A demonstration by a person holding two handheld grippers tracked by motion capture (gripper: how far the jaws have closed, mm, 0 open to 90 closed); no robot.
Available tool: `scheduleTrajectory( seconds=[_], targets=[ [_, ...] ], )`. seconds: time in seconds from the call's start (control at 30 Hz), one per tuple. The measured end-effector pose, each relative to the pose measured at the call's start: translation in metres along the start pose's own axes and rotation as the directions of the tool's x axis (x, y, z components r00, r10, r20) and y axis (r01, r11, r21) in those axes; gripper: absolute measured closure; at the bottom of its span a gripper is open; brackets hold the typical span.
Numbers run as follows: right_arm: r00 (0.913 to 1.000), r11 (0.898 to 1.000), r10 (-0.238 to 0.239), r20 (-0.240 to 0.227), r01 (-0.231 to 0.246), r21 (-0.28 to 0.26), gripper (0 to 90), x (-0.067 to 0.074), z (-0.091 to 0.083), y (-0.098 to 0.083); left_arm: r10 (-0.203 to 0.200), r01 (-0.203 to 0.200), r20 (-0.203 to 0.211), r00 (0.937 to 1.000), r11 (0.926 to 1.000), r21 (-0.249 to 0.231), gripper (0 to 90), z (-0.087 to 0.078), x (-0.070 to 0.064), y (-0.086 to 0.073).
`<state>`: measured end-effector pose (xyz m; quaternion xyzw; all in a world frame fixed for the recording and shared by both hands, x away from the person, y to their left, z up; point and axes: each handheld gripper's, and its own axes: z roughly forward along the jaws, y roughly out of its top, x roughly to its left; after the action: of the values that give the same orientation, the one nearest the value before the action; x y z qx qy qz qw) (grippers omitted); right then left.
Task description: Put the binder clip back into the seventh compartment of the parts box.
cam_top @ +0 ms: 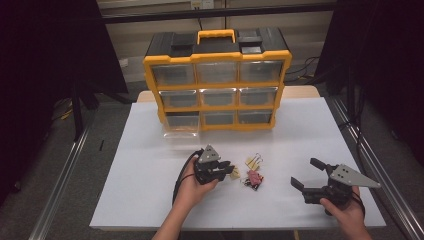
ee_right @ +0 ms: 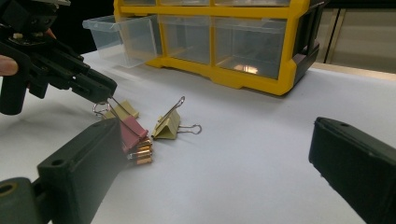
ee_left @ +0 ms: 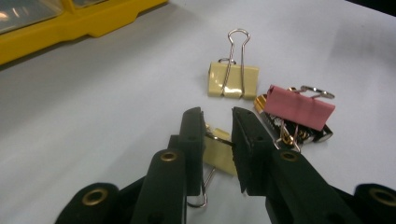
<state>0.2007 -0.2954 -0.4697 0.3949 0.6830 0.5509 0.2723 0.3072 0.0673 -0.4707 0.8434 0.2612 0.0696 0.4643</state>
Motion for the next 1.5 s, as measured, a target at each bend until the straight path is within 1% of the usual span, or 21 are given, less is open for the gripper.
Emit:
scheduleTrajectory(
  seconds=[0.2,0.37,0.43,0.5,0.53,0.6,0.63,0.67,0.73,0.8,0.9,0.93,1.0,1.07,1.13,1.17,1.23,1.27,1.33,1.43,1.5],
  targets=[
    [1.0,1.0,-0.003,-0.005,0.003,0.001,2.7,0.001,0.001,0.0,-0.001,0.001,-0.001,1.0,0.9999,0.011,71.6,-0.005,0.001,-0.004],
    [1.0,1.0,-0.001,-0.003,0.001,0.003,2.7,0.001,0.001,0.0,-0.008,0.008,-0.003,1.0,0.9995,0.03,50.6,0.0,0.003,-0.005],
    [1.0,1.0,0.001,-0.003,-0.001,0.003,2.7,0.0,0.001,0.0,0.005,-0.005,-0.003,1.0,0.9991,0.042,46.9,0.003,0.005,-0.004],
    [0.9998,1.0,0.017,-0.002,-0.017,0.001,2.7,0.001,0.001,0.0,0.014,-0.015,0.023,0.9996,0.9992,0.036,45.2,0.008,0.006,-0.003],
    [0.9998,1.0,0.018,0.001,-0.018,-0.001,2.7,0.0,0.001,0.0,0.018,-0.019,0.024,0.9996,0.9988,0.046,42.9,0.008,0.006,-0.001],
    [0.9999,1.0,0.016,0.002,-0.016,0.0,2.7,0.0,0.0,0.0,0.051,-0.053,0.027,0.9983,0.9957,0.076,41.0,0.011,0.005,0.002],
    [0.9999,1.0,0.017,0.002,-0.017,0.001,2.7,0.0,0.0,0.0,0.057,-0.059,0.042,0.9975,0.996,0.067,39.9,0.014,0.005,0.001],
    [0.9999,1.0,0.016,0.0,-0.016,0.003,2.7,0.0,0.0,0.0,0.07,-0.075,0.053,0.9961,0.9925,0.097,39.1,0.015,0.005,0.002],
    [0.9998,1.0,0.019,0.0,-0.019,0.004,2.7,-0.001,0.0,-0.001,0.066,-0.072,0.059,0.996,0.9918,0.105,38.6,0.019,0.005,0.001],
    [1.0,1.0,0.008,-0.004,-0.008,0.006,2.8,-0.001,0.0,-0.001,0.083,-0.089,0.059,0.9948,0.9895,0.114,39.6,0.022,0.005,-0.001],
    [0.9998,1.0,0.018,0.0,-0.018,0.004,2.8,0.0,0.0,-0.001,0.09,-0.097,0.055,0.9944,0.985,0.143,42.9,0.022,0.005,-0.001],
    [0.9998,1.0,0.018,0.001,-0.018,0.003,2.8,0.0,0.0,-0.001,0.083,-0.091,0.062,0.9946,0.9879,0.126,46.8,0.023,0.005,-0.002],
    [0.9998,1.0,0.02,0.003,-0.02,0.002,2.8,0.0,0.0,-0.001,0.099,-0.105,0.049,0.9939,0.9831,0.15,47.9,0.022,0.004,-0.001],
    [1.0,1.0,0.009,-0.002,-0.009,0.004,2.8,0.0,0.0,-0.001,0.075,-0.081,0.052,0.9958,0.9887,0.126,50.0,0.021,0.005,-0.001],
    [0.9999,1.0,0.009,-0.005,-0.009,0.003,2.8,0.0,0.0,-0.001,0.067,-0.073,0.05,0.9965,0.9889,0.13,50.0,0.018,0.006,0.001],
    [1.0,1.0,0.007,-0.006,-0.007,0.002,2.8,0.0,0.0,0.0,0.048,-0.053,0.055,0.9973,0.9931,0.105,50.0,0.018,0.006,0.0],
    [1.0,1.0,0.005,-0.003,-0.005,0.001,2.8,0.0,0.001,0.0,0.038,-0.043,0.041,0.9984,0.9921,0.118,50.0,0.014,0.007,0.002],
    [1.0,1.0,0.006,-0.004,-0.006,0.004,2.8,0.0,0.0,0.0,0.027,-0.031,0.044,0.9987,0.9943,0.102,50.0,0.013,0.007,0.003],
    [1.0,1.0,0.002,-0.007,-0.002,0.003,2.8,0.0,0.0,0.0,0.007,-0.012,0.043,0.999,0.9948,0.101,50.0,0.01,0.008,0.005],
    [1.0,1.0,0.008,-0.003,-0.008,0.001,2.8,0.0,0.0,0.0,0.002,-0.005,0.029,0.9996,0.9944,0.105,50.1,0.006,0.009,0.008],
    [0.9999,1.0,0.012,-0.003,-0.012,0.0,2.8,0.001,0.0,0.0,-0.011,0.007,0.036,0.9993,0.9957,0.092,50.1,0.004,0.009,0.009]
  ],
)
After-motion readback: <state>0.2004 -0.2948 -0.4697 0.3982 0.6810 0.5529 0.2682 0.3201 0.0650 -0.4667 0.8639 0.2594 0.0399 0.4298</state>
